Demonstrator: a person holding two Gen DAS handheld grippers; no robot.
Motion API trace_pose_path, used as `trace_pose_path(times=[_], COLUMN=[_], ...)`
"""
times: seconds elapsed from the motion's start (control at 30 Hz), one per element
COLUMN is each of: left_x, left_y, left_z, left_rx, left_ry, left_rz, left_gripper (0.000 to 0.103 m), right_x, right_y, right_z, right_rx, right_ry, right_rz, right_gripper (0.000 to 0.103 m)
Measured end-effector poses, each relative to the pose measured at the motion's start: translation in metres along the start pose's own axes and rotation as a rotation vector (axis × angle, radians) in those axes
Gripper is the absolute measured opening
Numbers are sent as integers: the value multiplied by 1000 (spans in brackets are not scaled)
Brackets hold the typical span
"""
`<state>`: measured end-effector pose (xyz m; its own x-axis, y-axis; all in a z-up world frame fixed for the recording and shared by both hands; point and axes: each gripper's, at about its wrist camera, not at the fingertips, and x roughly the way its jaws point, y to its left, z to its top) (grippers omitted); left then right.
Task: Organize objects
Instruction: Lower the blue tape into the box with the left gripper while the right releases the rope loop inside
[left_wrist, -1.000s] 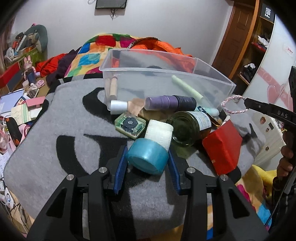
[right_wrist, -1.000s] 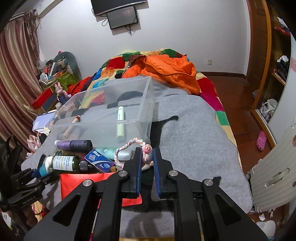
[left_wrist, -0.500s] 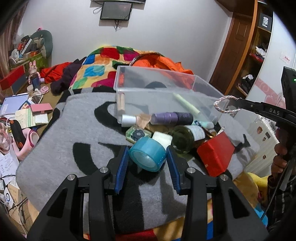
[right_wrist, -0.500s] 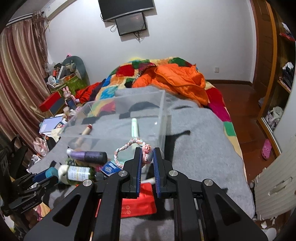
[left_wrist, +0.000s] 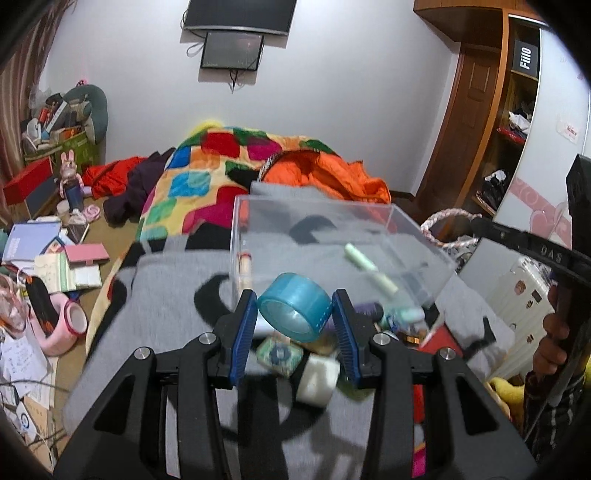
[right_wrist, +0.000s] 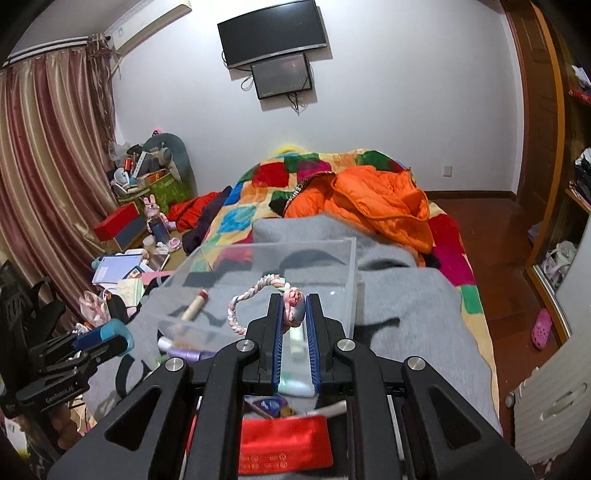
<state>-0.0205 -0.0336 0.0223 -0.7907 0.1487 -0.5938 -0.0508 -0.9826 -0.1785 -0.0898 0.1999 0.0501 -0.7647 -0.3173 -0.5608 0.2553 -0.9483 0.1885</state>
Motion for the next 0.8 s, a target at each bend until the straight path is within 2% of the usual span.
trace_pose_path(times=[0.3,0.43,0.8], left_x=[27,45,90], left_y=[-1,-3,-6], left_z=[29,34,45], left_rx=[24,28,64], left_ry=[19,58,145], left_rz=[-8,-39,-34], left_gripper=[41,41,41], right_x=[45,64,100], right_y=[-2,-1,13], right_z=[3,2,0], right_rx=[17,22,-4], right_ry=[69,112,192], right_rz=[-5,10,34], right_gripper=[11,11,11])
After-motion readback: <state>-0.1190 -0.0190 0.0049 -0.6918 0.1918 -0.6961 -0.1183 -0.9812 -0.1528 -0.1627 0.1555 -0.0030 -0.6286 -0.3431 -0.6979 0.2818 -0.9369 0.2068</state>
